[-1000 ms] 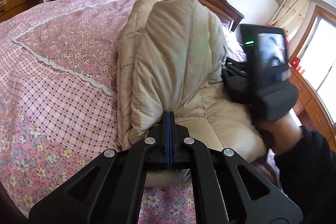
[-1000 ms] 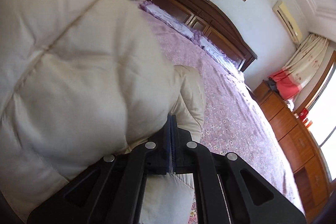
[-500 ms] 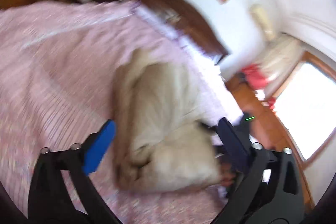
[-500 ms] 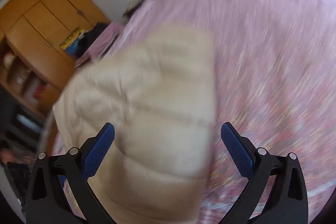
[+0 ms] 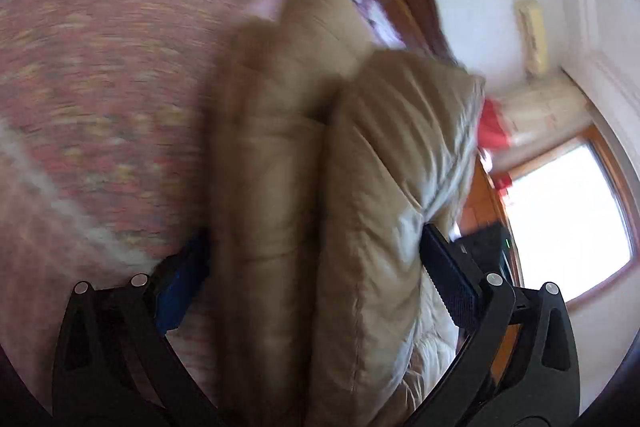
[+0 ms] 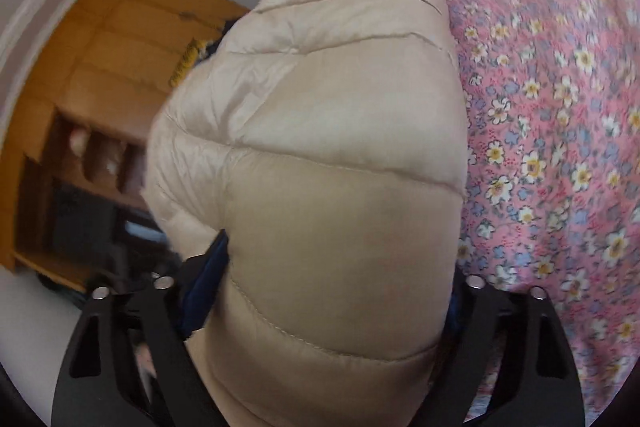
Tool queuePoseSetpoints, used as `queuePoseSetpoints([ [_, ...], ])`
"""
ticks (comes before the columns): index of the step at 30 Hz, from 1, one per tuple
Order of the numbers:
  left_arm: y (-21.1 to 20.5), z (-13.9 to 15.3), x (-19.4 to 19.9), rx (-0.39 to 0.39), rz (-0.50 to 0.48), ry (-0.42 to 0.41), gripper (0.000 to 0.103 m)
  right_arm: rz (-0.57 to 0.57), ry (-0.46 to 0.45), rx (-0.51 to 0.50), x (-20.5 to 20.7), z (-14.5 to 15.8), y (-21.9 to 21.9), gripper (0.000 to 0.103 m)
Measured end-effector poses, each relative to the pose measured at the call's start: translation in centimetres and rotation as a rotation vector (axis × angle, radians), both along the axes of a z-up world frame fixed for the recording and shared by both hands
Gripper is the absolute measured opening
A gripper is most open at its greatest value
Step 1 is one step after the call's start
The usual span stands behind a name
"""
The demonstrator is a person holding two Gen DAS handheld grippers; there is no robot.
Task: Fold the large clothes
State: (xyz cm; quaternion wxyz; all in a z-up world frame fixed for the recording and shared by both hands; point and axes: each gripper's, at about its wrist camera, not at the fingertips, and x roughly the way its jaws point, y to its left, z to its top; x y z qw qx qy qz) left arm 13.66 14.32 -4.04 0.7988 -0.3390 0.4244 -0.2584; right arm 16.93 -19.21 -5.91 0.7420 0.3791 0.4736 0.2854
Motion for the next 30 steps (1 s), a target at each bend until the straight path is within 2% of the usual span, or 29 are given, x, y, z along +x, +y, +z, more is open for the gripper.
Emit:
queuePoseSetpoints([
  [1,-0.2,0.0,0.1,0.013,-0.014,-0.004,0.094,-0.002,0.0,0.026,0.4,0.0,0.0,0.071],
  [2,-0.1,0.1,0.0,0.032,-0.002,-0.001,0.085,0.0,-0.009,0.053,0.8,-0.1,-0.1,0.063],
  [4,0.1,0.7,-0.6,0.043,0.057,-0.005,0.073,0.005,-0.028,0.096,1.0,-0.4,-0.4,0.055],
  [6,-1.3,2.3,-1.9,0.155,0.084,-0.068,0.065,-0.001,-0.044,0.118,0.5,-0.4,-1.0,0.048],
  [8,-2.5,3.3,-2.4,0.224,0.097,-0.082,0.056,0.002,-0.066,0.094,0.2,0.3,-0.8,0.046],
  [11,-4.1,3.6,-2.3,0.151,0.068,-0.077,0.049,0.01,-0.061,0.036,-0.3,1.1,-1.7,0.045],
  [15,-8.2,3.2,-1.5,0.124,-0.003,-0.096,0.048,-0.026,-0.093,-0.025,-1.5,2.4,-5.3,0.045],
  [20,-15.6,3.3,-0.6,0.094,-0.078,-0.128,0.046,-0.107,-0.117,-0.083,-3.9,3.6,-11.3,0.045],
  [24,-19.0,2.7,-0.3,0.042,-0.09,-0.151,0.042,-0.173,-0.122,-0.07,-4.9,2.5,-15.7,0.045],
  [27,-19.6,2.3,-0.3,-0.048,-0.103,-0.115,0.037,-0.228,-0.096,-0.023,-5.8,1.4,-18.6,0.042],
  [30,-20.3,1.8,-0.9,-0.083,-0.099,-0.093,0.033,-0.251,-0.072,0.03,-6.3,0.4,-20.3,0.04],
])
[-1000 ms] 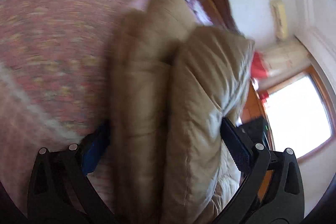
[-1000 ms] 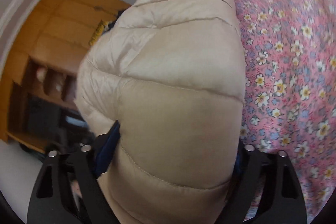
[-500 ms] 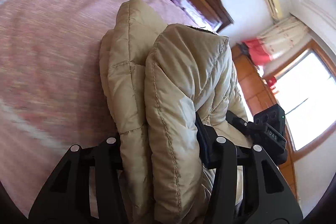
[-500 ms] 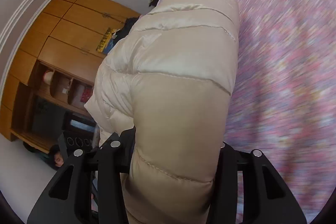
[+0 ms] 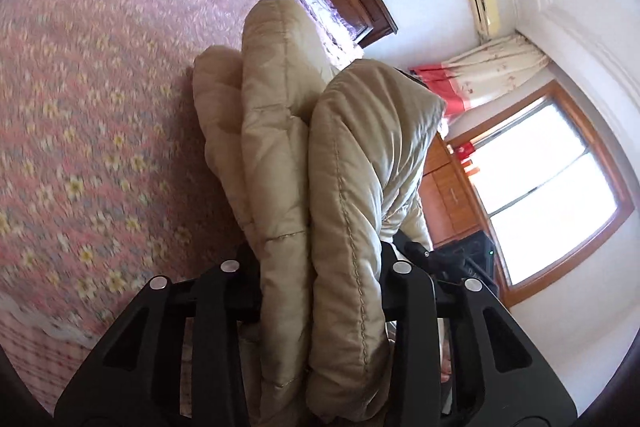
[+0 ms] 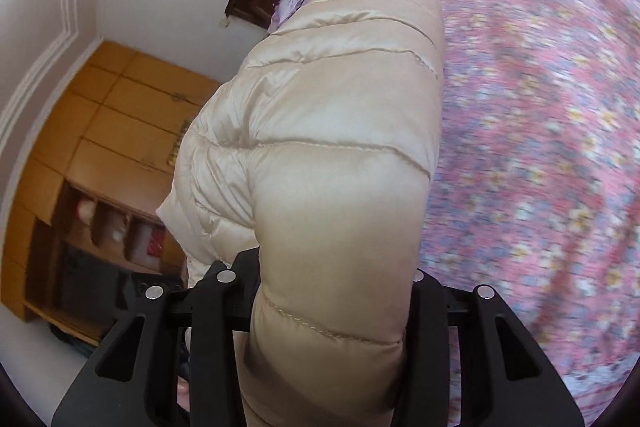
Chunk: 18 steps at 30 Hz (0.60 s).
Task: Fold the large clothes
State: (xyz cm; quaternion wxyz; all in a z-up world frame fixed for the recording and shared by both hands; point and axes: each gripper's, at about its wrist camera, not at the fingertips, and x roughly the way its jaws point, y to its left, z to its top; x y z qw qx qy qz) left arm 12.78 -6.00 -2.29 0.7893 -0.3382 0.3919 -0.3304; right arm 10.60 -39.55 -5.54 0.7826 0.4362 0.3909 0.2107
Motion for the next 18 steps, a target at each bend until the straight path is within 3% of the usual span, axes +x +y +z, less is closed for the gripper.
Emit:
queuePoseSetpoints([
  [5,1.4,-3.0,0.9,-0.081,-0.033,0.064,0.034,0.023,-0.023,-0.05,0.5,0.4,0.8,0.039],
  [7,1.3,-3.3,0.9,-0.037,-0.046,0.036,0.044,0.031,-0.001,-0.061,0.9,-0.4,1.3,0.044],
  [9,1.0,-2.3,0.2,0.087,-0.037,-0.026,0.058,0.029,0.024,-0.09,1.3,-1.1,1.0,0.062],
  [10,0.6,-0.8,-0.8,0.217,-0.013,-0.1,0.066,0.023,0.035,-0.087,1.2,-1.2,1.2,0.065],
  [12,0.5,1.9,-3.1,0.448,0.019,-0.262,0.066,-0.009,0.071,-0.09,0.6,-0.8,1.1,0.076],
  [14,0.6,4.3,-5.3,0.643,0.113,-0.383,0.063,-0.093,0.087,-0.205,-0.9,1.1,0.8,0.083],
  [15,0.7,5.5,-6.6,0.72,0.171,-0.443,0.06,-0.16,0.048,-0.337,-2.5,3.3,1.2,0.083],
  [16,0.9,7.1,-8.4,0.76,0.228,-0.516,0.051,-0.206,-0.002,-0.437,-3.8,5.1,1.7,0.083],
  [18,0.7,9.6,-10.8,0.703,0.213,-0.59,0.038,-0.317,-0.131,-0.624,-6.6,8.4,3.1,0.083],
])
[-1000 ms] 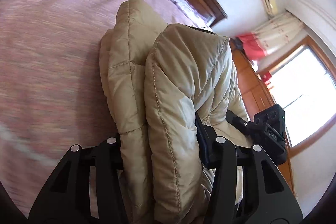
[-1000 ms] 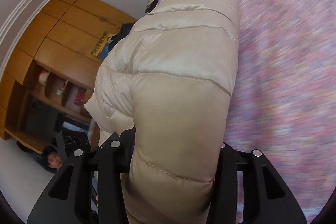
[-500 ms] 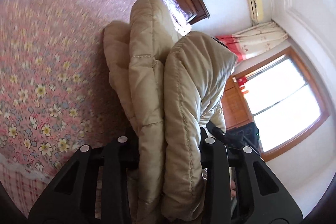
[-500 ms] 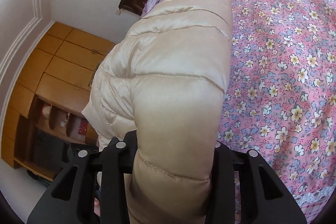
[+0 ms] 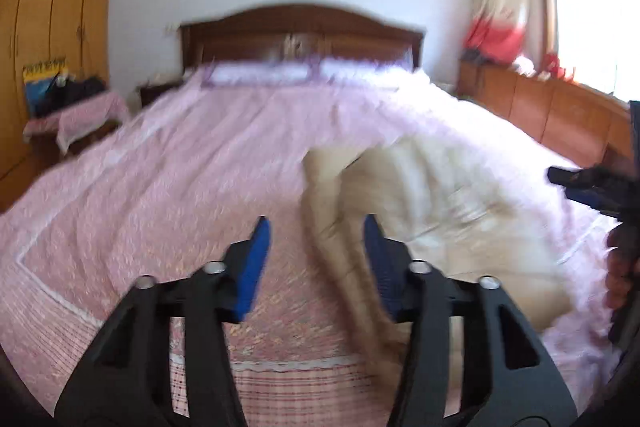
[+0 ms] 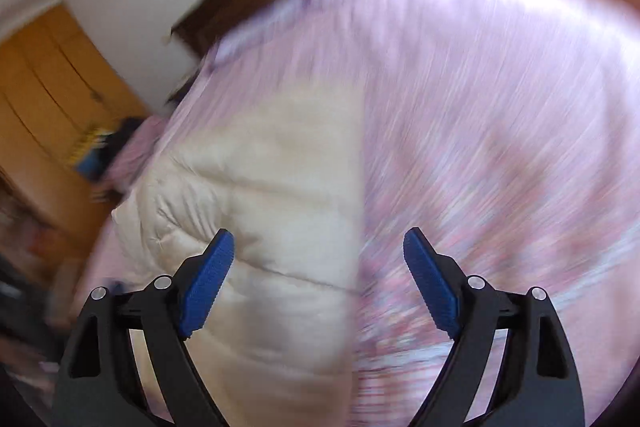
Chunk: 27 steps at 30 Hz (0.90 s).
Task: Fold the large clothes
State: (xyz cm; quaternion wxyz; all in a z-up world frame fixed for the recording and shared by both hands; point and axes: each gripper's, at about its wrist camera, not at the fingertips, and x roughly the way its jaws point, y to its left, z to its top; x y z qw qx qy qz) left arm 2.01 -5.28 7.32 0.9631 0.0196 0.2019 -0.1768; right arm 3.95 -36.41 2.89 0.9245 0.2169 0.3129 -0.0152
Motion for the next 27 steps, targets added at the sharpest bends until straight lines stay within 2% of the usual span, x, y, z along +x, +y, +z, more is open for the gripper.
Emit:
queuePoseSetpoints([
  [1,-0.5,0.6,-0.7,-0.015,-0.042,-0.002,0.026,-0.033,-0.072,-0.073,-1.6,1.3,1.0,0.083],
  [2,-1.3,1.1,-1.5,-0.022,-0.09,0.007,0.018,-0.047,-0.123,-0.116,-2.9,2.0,2.2,0.075],
  [3,-2.1,1.1,-2.0,-0.017,-0.119,0.021,0.015,-0.046,-0.145,-0.136,-3.6,2.3,3.3,0.061],
  [4,-2.9,1.0,-2.4,-0.003,-0.142,0.043,0.008,-0.044,-0.15,-0.146,-4.1,2.1,4.3,0.055],
  [6,-4.2,0.1,-2.7,0.018,-0.144,0.096,0.007,-0.032,-0.134,-0.149,-4.6,1.0,5.5,0.035],
  [8,-4.9,-0.6,-2.8,0.011,-0.144,0.144,0.007,0.004,-0.1,-0.13,-5.2,-0.2,6.2,0.03],
  [10,-4.5,-1.3,-3.6,0.014,-0.129,0.196,0.007,0.03,-0.083,-0.138,-6.4,-0.6,6.9,0.03],
  [13,-4.0,-1.8,-6.0,0.019,-0.119,0.212,0.008,0.055,-0.056,-0.173,-8.4,-1.0,7.9,0.03],
  [15,-3.4,-1.9,-7.1,0.028,-0.107,0.22,0.014,0.067,-0.037,-0.187,-9.1,-0.4,8.2,0.03],
  [18,-2.6,-1.9,-8.5,0.035,-0.093,0.226,0.039,0.107,-0.026,-0.224,-11.1,-0.2,9.3,0.03],
  [19,-2.3,-1.7,-8.7,0.042,-0.085,0.219,0.054,0.114,-0.018,-0.247,-11.7,-0.2,9.7,0.03],
  [20,-2.1,-1.6,-9.1,0.045,-0.084,0.212,0.061,0.124,-0.01,-0.27,-12.5,-0.2,10.4,0.039],
  [21,-1.7,-1.5,-10.0,0.053,-0.075,0.2,0.063,0.129,-0.007,-0.286,-13.1,-0.1,10.8,0.046],
  [23,-1.4,-1.4,-11.0,0.073,-0.06,0.192,0.075,0.143,-0.011,-0.298,-14.1,-0.1,11.3,0.057],
  [27,-0.8,-1.3,-12.2,0.087,-0.075,0.149,0.086,0.163,0.002,-0.341,-15.8,-0.8,12.4,0.062],
])
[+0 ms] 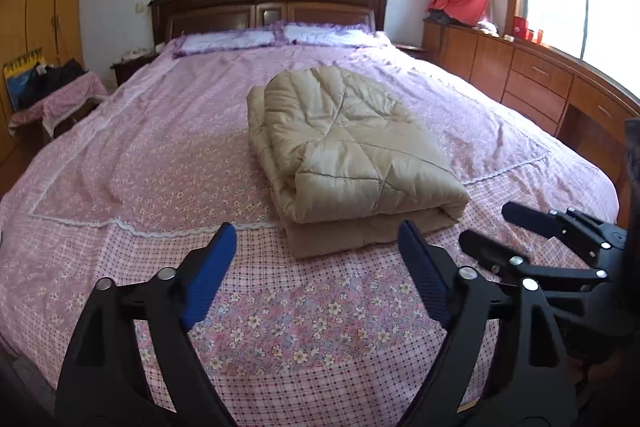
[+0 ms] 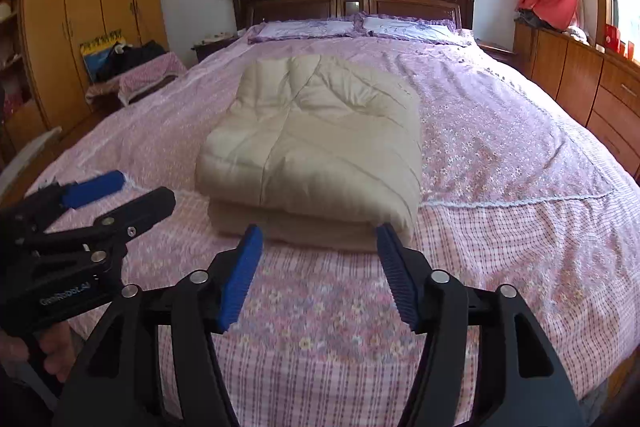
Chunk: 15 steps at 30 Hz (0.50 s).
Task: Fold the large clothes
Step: 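Open both grippers and pull them back from the folded jacket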
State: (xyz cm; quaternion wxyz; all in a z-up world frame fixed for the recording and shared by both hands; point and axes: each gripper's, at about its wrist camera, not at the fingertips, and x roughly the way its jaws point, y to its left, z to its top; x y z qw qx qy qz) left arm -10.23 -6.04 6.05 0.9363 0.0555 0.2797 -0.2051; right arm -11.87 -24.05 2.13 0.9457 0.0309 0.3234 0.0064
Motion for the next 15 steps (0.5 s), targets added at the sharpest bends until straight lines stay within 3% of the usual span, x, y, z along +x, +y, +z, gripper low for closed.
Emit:
queuePoseSetpoints([
  [5,0.6,0.0,-0.3,-0.023,0.022,-0.018,0.098,-0.05,0.015,0.018,-0.4,-1.8,-0.2,0.076],
  [10,1.7,-0.9,0.1,-0.089,0.058,-0.002,0.098,-0.096,-0.004,0.032,-0.7,-2.7,-0.9,0.084],
  [15,1.8,-1.7,0.1,-0.081,0.091,-0.029,0.098,-0.142,-0.082,-0.031,-1.1,-2.7,-1.0,0.089],
])
